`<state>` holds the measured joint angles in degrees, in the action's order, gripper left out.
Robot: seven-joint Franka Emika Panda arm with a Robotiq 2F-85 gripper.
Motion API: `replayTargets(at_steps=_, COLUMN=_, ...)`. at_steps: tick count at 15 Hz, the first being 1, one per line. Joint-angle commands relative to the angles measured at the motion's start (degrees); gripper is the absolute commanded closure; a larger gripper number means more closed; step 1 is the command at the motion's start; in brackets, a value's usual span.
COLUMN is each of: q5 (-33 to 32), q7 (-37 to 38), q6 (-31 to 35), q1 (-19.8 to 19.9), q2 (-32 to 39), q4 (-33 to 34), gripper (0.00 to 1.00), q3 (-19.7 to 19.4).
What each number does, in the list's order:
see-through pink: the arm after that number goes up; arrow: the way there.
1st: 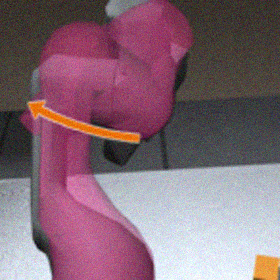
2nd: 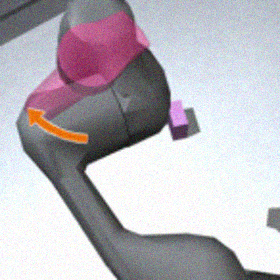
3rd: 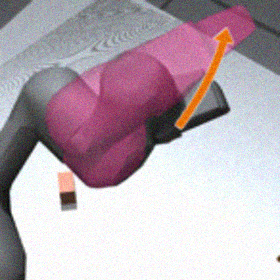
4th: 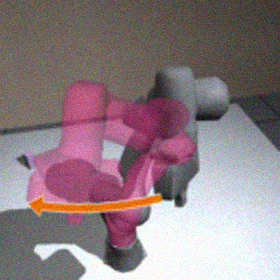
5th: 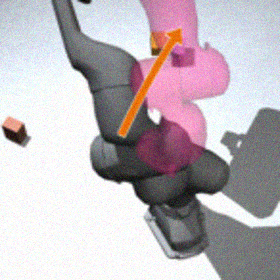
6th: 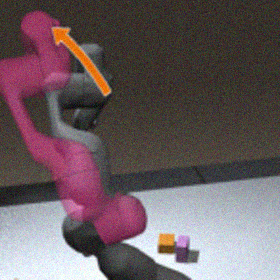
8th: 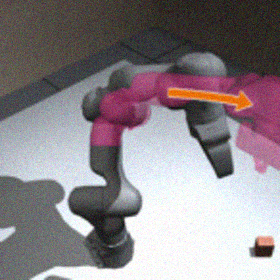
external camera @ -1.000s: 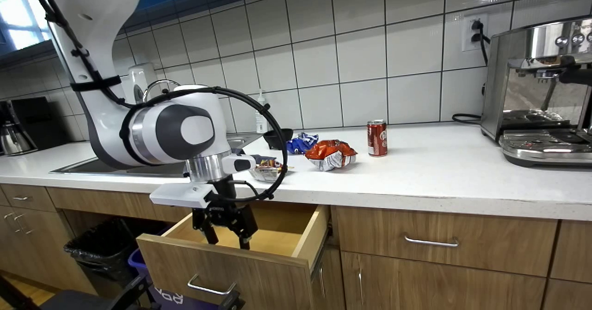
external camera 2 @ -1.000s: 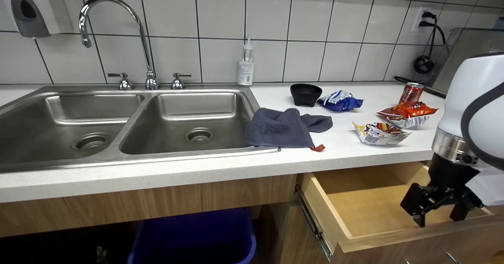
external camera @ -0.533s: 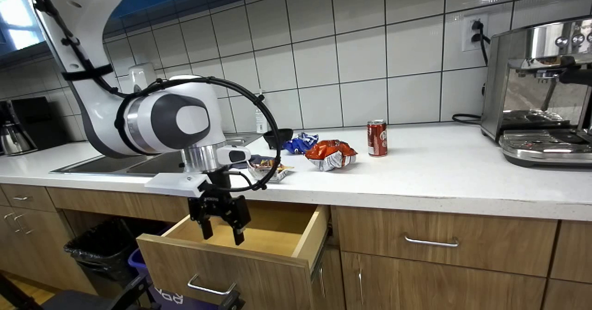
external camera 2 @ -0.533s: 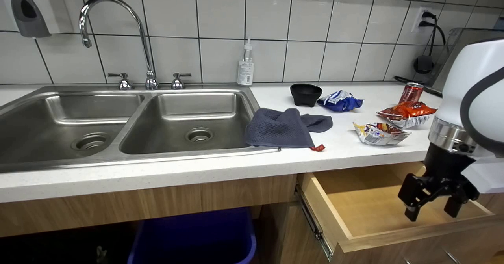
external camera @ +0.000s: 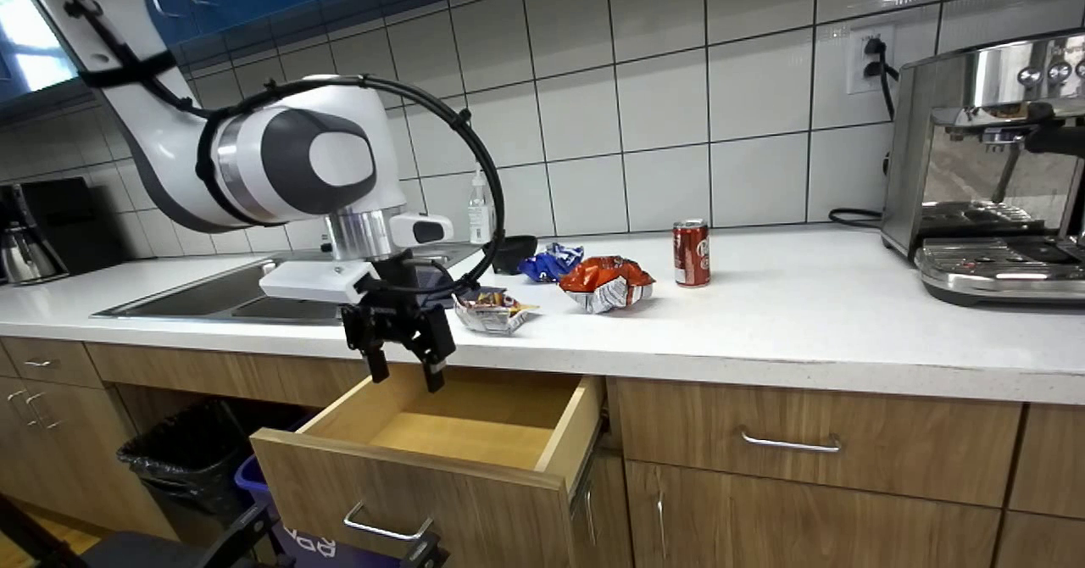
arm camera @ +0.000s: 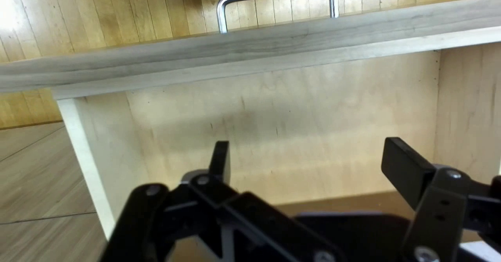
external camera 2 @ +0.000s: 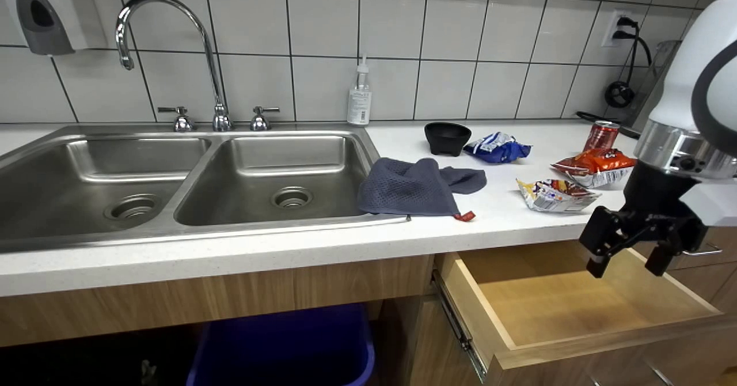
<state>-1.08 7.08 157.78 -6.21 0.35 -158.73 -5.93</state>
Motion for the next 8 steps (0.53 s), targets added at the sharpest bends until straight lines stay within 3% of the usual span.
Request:
replayTargets(at_steps=1, q5=1.96, q7=-1.56, q6=-7.62, q1=2.75, q2=-8.84, q4=-1.01, gripper=0.00, q3=2.16)
replayTargets(at_steps=8, q5=4.35, q7=-5.31, q6=-16.84, q1=4.42, q2=-15.35, q4=1.66, gripper=0.00, q3=1.16)
